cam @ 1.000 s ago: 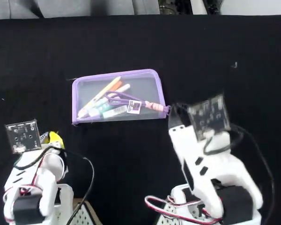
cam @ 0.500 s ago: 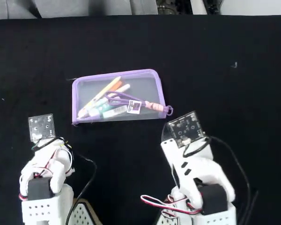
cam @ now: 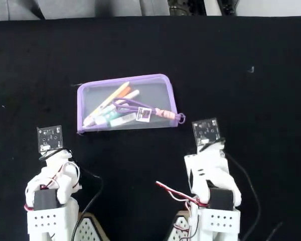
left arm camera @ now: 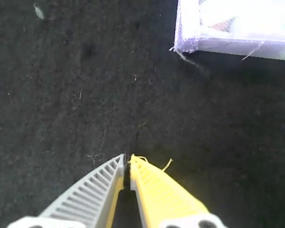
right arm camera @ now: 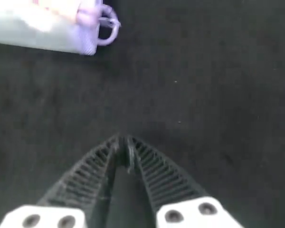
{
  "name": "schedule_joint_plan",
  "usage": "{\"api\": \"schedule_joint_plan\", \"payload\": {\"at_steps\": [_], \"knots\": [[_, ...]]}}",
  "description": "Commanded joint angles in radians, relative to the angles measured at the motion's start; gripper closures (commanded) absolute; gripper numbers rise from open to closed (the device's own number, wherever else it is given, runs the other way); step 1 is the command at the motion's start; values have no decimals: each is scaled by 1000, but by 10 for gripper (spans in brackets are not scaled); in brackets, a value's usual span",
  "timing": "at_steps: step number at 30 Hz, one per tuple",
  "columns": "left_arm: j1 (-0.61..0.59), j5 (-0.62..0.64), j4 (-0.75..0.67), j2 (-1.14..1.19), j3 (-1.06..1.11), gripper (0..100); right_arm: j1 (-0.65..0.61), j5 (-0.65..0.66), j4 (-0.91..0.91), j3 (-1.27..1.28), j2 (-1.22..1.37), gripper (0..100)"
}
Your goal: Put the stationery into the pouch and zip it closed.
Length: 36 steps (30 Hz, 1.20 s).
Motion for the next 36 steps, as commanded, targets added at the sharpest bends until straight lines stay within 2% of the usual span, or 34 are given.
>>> {"api": "schedule_joint_plan", "payload": {"at_steps": [1,7,14,17,26,36], "knots": [[-8,3,-9,-5,24,970,18,9,127,-2,-91,984],[-19,3,-11,-5,24,970,21,9,167,-2,-91,986],[-246,5,-11,-5,24,970,23,5,169,-2,-91,986],[-306,9,-11,-5,24,970,23,6,169,-2,-91,986],[-186,9,-11,-5,24,970,23,8,169,-2,-91,986],[-186,9,-11,-5,24,970,23,8,169,-2,-91,986]]}}
